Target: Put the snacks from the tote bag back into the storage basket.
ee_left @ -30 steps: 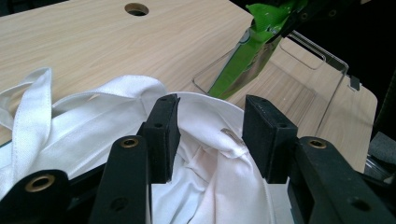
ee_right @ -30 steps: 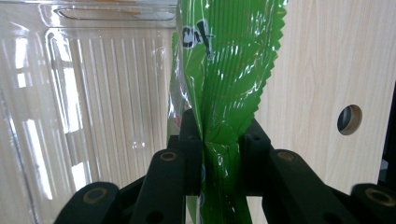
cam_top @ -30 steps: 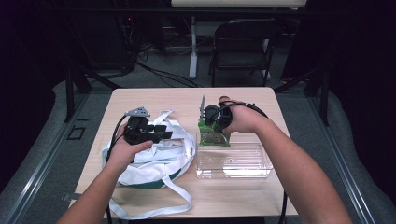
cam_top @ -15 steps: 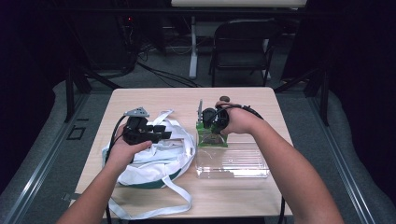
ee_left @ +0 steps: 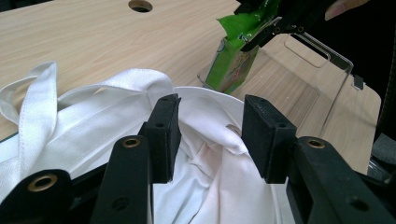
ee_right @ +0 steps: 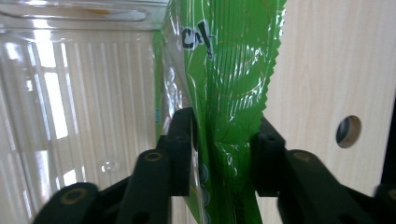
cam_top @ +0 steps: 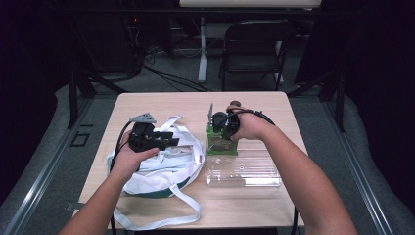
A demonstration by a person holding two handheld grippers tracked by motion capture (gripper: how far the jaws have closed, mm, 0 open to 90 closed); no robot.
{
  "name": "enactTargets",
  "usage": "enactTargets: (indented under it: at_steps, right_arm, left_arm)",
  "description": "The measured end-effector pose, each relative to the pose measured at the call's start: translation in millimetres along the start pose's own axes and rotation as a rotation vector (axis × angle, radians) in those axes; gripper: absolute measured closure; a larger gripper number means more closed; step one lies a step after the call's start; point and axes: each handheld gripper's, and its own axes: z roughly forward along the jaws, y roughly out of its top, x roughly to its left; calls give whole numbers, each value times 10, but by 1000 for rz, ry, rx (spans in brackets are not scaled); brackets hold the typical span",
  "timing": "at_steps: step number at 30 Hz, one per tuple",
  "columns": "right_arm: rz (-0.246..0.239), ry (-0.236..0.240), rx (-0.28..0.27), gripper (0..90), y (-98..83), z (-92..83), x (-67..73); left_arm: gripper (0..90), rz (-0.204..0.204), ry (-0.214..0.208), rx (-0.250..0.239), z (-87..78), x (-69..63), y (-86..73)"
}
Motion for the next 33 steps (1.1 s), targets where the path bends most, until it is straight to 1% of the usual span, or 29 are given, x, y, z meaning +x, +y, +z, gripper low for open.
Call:
enactTargets:
  at_steps: [4,13,18,19,33]
  right_arm:
    - [15,-15,-15,555,-6,-18,-17]
    - [48,-9,-30,511,-24,-57,-39]
    - [60,-6,-30,500,-35,-82,-48]
    - [67,-4,-37,500,-38,-80,-46]
    - [71,1,-41,483,-39,-99,-48]
  left_arm:
    - [568,2,3,-1,-7,6,0]
    - [566,-4,6,-4,-1,11,-6]
    - [561,-4,6,-4,2,5,-5]
    - [560,-4,7,-3,2,5,-5]
    - [547,-2,17,4,19,15,-5]
